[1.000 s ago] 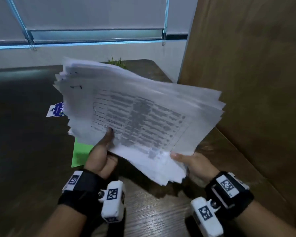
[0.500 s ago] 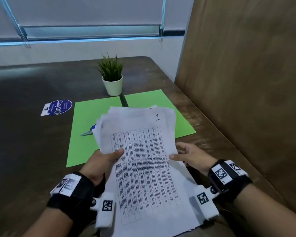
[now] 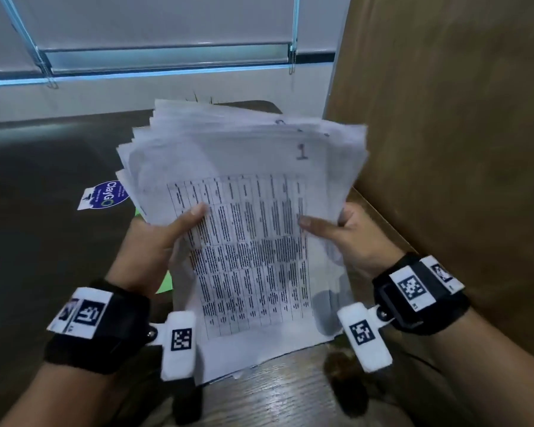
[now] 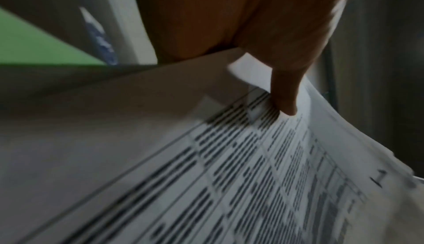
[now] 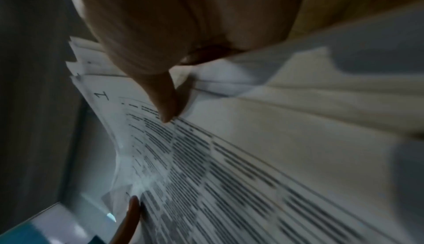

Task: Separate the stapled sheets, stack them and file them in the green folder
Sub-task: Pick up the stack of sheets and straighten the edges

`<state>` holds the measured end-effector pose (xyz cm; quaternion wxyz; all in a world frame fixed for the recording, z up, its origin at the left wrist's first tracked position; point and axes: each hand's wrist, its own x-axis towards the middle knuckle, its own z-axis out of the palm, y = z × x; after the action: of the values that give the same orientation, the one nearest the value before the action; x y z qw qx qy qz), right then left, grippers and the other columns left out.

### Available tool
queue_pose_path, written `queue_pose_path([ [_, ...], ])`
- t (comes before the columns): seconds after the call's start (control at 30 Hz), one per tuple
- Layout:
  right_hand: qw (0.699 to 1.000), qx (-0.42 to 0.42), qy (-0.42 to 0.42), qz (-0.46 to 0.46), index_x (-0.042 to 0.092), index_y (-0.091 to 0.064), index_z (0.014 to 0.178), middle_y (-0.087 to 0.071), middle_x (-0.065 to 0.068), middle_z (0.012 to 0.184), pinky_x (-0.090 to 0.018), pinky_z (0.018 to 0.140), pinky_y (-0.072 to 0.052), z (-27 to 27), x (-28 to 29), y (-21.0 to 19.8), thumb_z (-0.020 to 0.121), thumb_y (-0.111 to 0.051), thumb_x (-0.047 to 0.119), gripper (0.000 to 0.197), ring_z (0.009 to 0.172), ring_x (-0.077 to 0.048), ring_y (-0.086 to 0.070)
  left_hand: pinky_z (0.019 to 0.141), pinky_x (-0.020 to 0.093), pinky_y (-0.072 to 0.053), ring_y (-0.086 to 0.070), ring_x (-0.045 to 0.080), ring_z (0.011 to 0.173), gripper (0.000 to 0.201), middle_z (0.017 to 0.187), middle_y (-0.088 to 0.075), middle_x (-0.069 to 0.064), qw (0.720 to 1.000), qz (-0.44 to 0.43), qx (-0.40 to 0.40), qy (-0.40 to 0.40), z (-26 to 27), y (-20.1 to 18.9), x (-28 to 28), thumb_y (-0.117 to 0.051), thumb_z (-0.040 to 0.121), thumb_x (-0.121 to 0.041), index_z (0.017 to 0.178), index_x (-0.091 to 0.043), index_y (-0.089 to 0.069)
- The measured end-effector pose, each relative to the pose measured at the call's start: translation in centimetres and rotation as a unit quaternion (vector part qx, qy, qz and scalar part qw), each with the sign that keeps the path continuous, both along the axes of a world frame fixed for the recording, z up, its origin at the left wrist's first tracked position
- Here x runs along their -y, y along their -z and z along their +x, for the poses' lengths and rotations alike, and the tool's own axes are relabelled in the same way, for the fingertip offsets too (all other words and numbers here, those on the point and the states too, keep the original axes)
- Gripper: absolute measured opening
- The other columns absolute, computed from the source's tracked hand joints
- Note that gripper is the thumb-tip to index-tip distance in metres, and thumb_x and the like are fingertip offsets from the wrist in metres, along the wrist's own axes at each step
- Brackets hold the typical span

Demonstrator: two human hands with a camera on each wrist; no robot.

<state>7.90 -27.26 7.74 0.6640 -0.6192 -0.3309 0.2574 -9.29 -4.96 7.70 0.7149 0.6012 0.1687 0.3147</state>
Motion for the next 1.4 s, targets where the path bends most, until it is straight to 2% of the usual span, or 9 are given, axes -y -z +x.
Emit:
queue_pose_path([
  [0.5, 0.983, 0.177, -0.031, 0.028, 0.019, -0.057, 0.116, -0.071, 0.015, 0.109, -0.016, 0.090, -0.051, -1.8, 0.4, -6.8, 0.082, -0.076, 0.005, 0.042, 0.107, 0.002, -0.064, 0.096, 0.029, -0.054, -0.069, 0.015, 0.111, 0.036, 0.110, -0.076, -0.010, 0.968, 0.167, 0.152, -0.107, -0.4, -7.1, 2.5, -0.078, 0.084, -0.017, 0.118, -0.017, -0.067],
  [0.57, 0.981, 0.183, -0.049, -0.036, 0.016, -0.062, 0.115, -0.074, 0.007, 0.112, -0.030, 0.097, -0.054, -1.6, 0.8, -4.6, 0.086, -0.071, 0.003, 0.033, 0.109, -0.006, -0.067, 0.100, 0.038, -0.053, -0.068, 0.024, 0.115, 0.032, 0.115, -0.075, -0.002, 0.965, 0.147, 0.180, -0.121, -0.6, -6.8, 2.2, -0.080, 0.084, -0.020, 0.115, -0.018, -0.072],
  [0.67, 0.986, 0.163, -0.014, -0.042, 0.002, -0.065, 0.117, -0.070, -0.018, 0.117, -0.056, 0.101, -0.047, -0.9, 0.9, -2.2, 0.091, -0.069, 0.014, 0.029, 0.113, -0.034, -0.064, 0.087, 0.025, -0.057, -0.072, 0.009, 0.097, 0.014, 0.099, -0.078, -0.011, 0.979, 0.155, 0.105, -0.076, -0.4, -5.4, 1.7, -0.078, 0.082, -0.015, 0.094, -0.021, -0.077],
  [0.8, 0.991, 0.121, 0.062, 0.012, 0.017, -0.069, 0.112, -0.075, 0.004, 0.109, -0.035, 0.094, -0.054, -1.3, 0.2, -1.9, 0.093, -0.066, 0.010, 0.021, 0.106, -0.014, -0.069, 0.064, 0.009, -0.051, -0.067, -0.010, 0.070, 0.013, 0.077, -0.074, -0.024, 0.984, 0.163, -0.033, -0.064, 0.7, -1.1, 3.0, -0.076, 0.082, -0.015, 0.086, -0.025, -0.069],
  [0.93, 0.985, 0.138, 0.097, 0.036, -0.007, -0.067, 0.101, -0.066, -0.033, 0.107, -0.059, 0.086, -0.053, -2.5, -1.4, -2.5, 0.097, -0.061, 0.011, 0.019, 0.102, -0.047, -0.063, 0.071, 0.009, -0.051, -0.063, -0.015, 0.070, 0.020, 0.065, -0.067, -0.032, 0.968, 0.154, -0.008, -0.198, 2.4, 0.1, 4.4, -0.074, 0.089, -0.015, 0.073, -0.025, -0.068],
  [1.03, 0.979, 0.169, 0.097, 0.068, 0.009, -0.069, 0.106, -0.072, -0.020, 0.110, -0.041, 0.087, -0.056, -2.6, -1.3, -2.8, 0.096, -0.060, 0.005, 0.014, 0.102, -0.025, -0.070, 0.078, 0.013, -0.054, -0.069, -0.009, 0.083, 0.008, 0.076, -0.071, -0.028, 0.972, 0.134, 0.004, -0.195, 1.9, -0.1, 4.4, -0.077, 0.087, -0.020, 0.085, -0.025, -0.072],
  [1.17, 0.985, 0.152, 0.073, 0.023, -0.001, -0.066, 0.113, -0.071, -0.022, 0.108, -0.043, 0.087, -0.057, -1.6, -0.1, -0.4, 0.091, -0.068, 0.008, 0.024, 0.104, -0.035, -0.068, 0.069, 0.009, -0.053, -0.068, -0.010, 0.077, 0.018, 0.077, -0.074, -0.021, 0.982, 0.139, -0.013, -0.130, 0.4, 1.3, 3.5, -0.079, 0.077, -0.014, 0.093, -0.019, -0.072],
  [1.27, 0.993, 0.096, 0.067, 0.006, 0.009, -0.059, 0.130, -0.071, 0.001, 0.121, -0.032, 0.100, -0.052, -1.1, 0.3, 0.4, 0.083, -0.075, 0.015, 0.051, 0.113, -0.011, -0.066, 0.067, 0.012, -0.054, -0.071, -0.001, 0.079, 0.018, 0.080, -0.076, -0.018, 0.991, 0.105, -0.040, -0.069, 0.2, 2.0, 3.1, -0.077, 0.076, -0.011, 0.090, -0.020, -0.071],
  [1.4, 0.987, 0.143, 0.069, 0.014, 0.013, -0.068, 0.112, -0.075, -0.006, 0.107, -0.034, 0.087, -0.059, -1.4, -0.3, -1.4, 0.091, -0.067, 0.013, 0.021, 0.101, -0.017, -0.071, 0.075, 0.012, -0.054, -0.069, -0.009, 0.084, 0.014, 0.083, -0.074, -0.027, 0.982, 0.152, -0.039, -0.108, 1.7, 0.3, 3.0, -0.079, 0.082, -0.024, 0.094, -0.027, -0.072],
])
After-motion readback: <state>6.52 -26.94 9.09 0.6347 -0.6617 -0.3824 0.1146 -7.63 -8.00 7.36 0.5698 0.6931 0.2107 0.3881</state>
